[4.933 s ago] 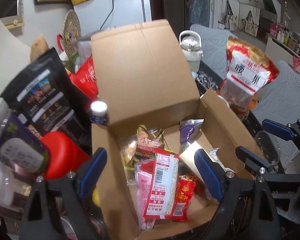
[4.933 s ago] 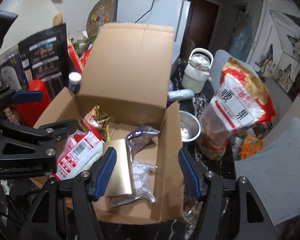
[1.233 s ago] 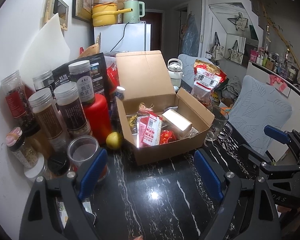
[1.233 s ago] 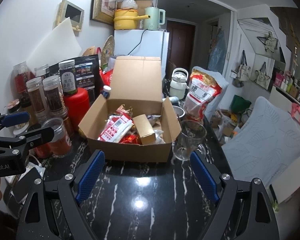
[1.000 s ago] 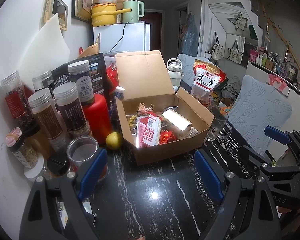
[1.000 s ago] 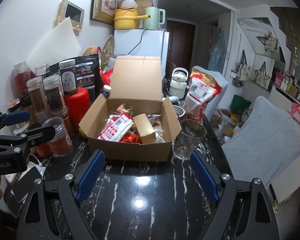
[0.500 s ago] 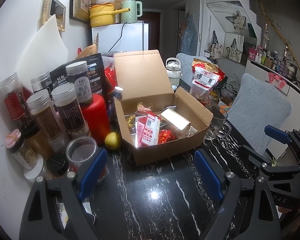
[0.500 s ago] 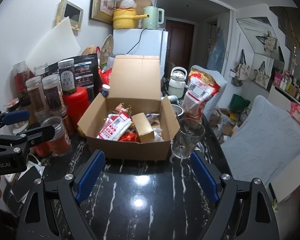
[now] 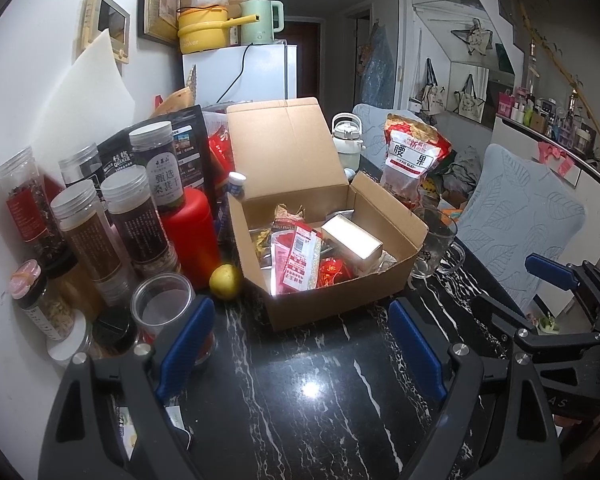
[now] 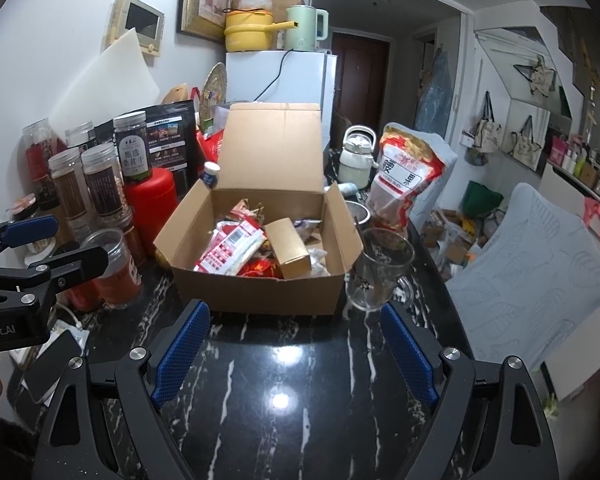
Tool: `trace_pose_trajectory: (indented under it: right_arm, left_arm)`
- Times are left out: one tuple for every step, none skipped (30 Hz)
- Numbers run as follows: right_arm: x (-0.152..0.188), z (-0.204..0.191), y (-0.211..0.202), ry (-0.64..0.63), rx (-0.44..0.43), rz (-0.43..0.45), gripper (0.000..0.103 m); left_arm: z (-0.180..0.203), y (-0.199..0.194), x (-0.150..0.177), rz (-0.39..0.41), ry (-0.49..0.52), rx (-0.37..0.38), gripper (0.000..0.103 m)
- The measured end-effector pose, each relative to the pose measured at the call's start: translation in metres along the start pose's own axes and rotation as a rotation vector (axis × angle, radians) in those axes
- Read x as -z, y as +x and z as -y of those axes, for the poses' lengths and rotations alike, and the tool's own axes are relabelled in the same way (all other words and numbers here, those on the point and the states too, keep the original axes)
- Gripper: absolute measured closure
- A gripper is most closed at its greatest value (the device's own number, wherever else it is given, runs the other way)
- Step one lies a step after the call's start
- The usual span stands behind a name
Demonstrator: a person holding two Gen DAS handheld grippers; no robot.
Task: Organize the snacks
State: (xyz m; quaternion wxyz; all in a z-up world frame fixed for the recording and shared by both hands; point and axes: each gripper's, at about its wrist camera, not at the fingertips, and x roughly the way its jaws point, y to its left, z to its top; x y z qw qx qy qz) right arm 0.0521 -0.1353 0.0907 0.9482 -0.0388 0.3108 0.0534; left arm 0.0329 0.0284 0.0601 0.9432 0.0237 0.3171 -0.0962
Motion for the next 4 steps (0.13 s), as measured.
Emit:
trace_pose_trajectory:
  right_arm:
    - [0.0000,0.0002,0.0002,0.000,0.000,0.000,0.015]
    - [-0.0002,-0.0002,0.0002,-0.001,0.000,0.000,0.015]
    - [-0.0001,0.0001,0.0008,-0.002,0.000,-0.001,0.015]
    - [0.0000,0.0004,0.0015,-0.001,0.001,-0.002,0.015]
  left_arm:
    - [0.0001,0.0011,0.0003,-0.001,0.001,0.001,0.013]
    - [0.0003,0.0023,0.0006,-0.002,0.001,0.001,0.013]
    - [0.0003,0.0034,0.0008,-0.004,0.000,0.001,0.013]
    - [0.0003,0.0048,0.0012,-0.009,-0.001,-0.001,0.013]
